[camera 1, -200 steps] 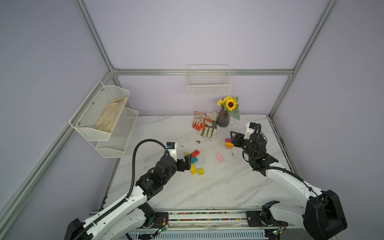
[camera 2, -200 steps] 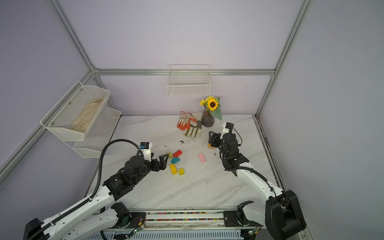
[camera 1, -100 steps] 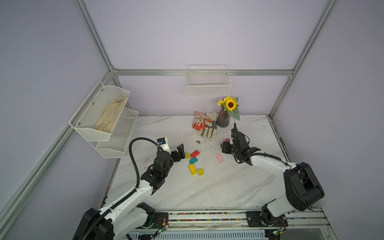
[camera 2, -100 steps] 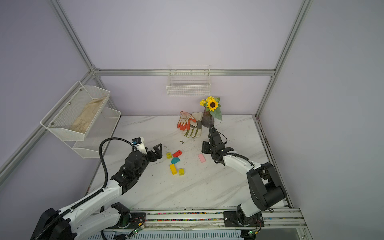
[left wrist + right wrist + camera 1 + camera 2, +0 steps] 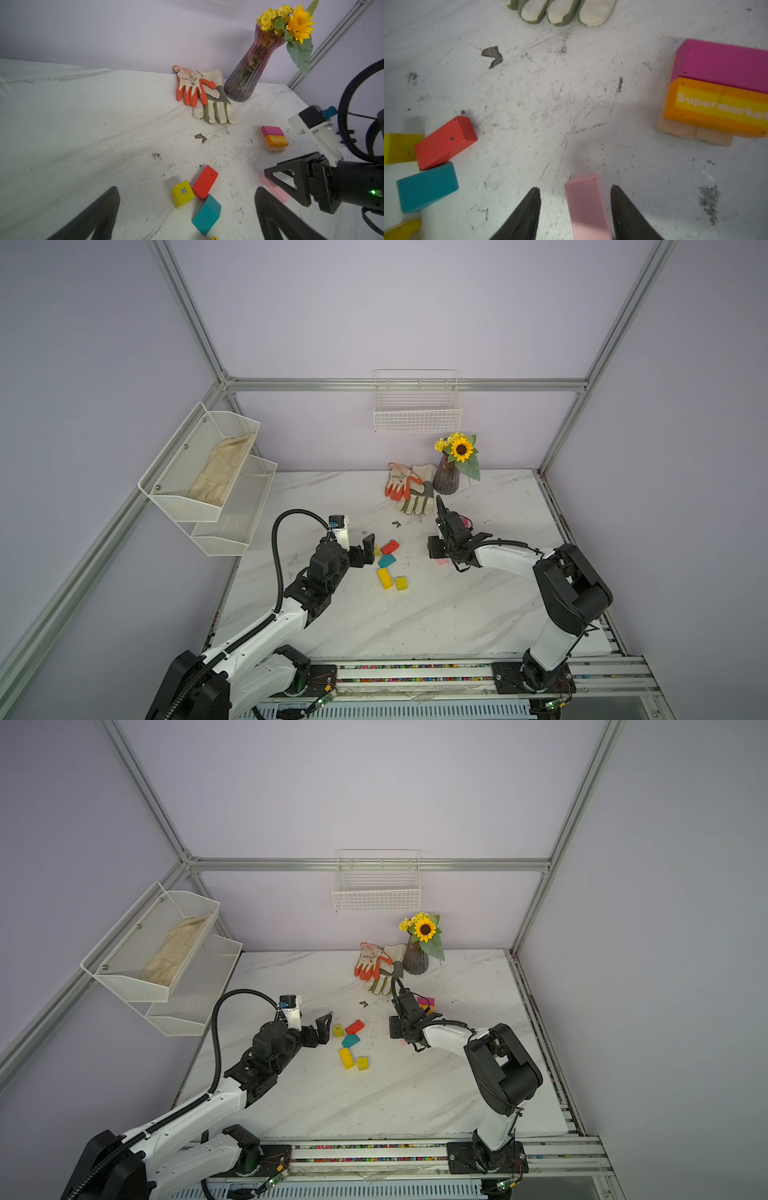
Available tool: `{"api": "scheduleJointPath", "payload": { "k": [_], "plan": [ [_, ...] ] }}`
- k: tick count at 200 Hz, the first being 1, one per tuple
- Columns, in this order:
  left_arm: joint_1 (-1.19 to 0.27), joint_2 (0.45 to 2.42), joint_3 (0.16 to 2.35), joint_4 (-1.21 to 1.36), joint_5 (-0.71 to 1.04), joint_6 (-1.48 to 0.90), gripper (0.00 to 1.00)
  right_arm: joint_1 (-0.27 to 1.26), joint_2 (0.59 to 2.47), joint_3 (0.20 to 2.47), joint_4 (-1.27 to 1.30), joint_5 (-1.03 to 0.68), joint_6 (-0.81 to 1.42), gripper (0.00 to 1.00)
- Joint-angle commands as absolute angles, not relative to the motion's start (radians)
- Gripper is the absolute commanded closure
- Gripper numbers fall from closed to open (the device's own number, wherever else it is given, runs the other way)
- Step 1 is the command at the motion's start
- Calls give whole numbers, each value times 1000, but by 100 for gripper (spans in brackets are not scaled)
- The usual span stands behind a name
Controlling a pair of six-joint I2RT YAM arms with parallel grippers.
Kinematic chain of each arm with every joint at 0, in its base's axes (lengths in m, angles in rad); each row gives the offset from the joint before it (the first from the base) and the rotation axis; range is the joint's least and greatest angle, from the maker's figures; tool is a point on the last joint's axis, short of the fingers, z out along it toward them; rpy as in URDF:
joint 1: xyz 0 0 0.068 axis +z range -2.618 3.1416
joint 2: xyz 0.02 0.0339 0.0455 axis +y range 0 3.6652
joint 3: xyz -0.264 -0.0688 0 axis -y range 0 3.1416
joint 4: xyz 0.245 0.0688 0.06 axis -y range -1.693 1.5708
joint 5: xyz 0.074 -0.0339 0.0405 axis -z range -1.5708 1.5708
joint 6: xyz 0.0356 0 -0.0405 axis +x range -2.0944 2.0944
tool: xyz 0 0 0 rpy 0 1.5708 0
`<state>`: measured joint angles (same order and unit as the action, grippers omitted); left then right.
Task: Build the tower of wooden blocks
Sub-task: 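Lower the right gripper onto the pink block and close on it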
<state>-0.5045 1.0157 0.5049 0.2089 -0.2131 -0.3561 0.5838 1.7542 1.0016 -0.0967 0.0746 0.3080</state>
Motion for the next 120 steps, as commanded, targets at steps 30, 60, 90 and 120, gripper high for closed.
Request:
{"api": "scheduleJointPath", "payload": {
  "k": [30, 60, 90, 120],
  "plan": [
    [-502, 971, 559, 250, -243, -325, 1, 618, 1828, 1064, -207, 162, 305, 47],
    [-502, 965, 561, 242, -253, -324, 1, 645, 1823, 1074, -242, 188, 313, 49],
    [-502, 971, 564, 240, -252, -323, 0, 655, 1797, 1062, -242, 193, 315, 49],
    [-502, 976, 577, 222, -253, -324, 0, 656, 1796, 1057, -241, 192, 316, 53]
  ]
}}
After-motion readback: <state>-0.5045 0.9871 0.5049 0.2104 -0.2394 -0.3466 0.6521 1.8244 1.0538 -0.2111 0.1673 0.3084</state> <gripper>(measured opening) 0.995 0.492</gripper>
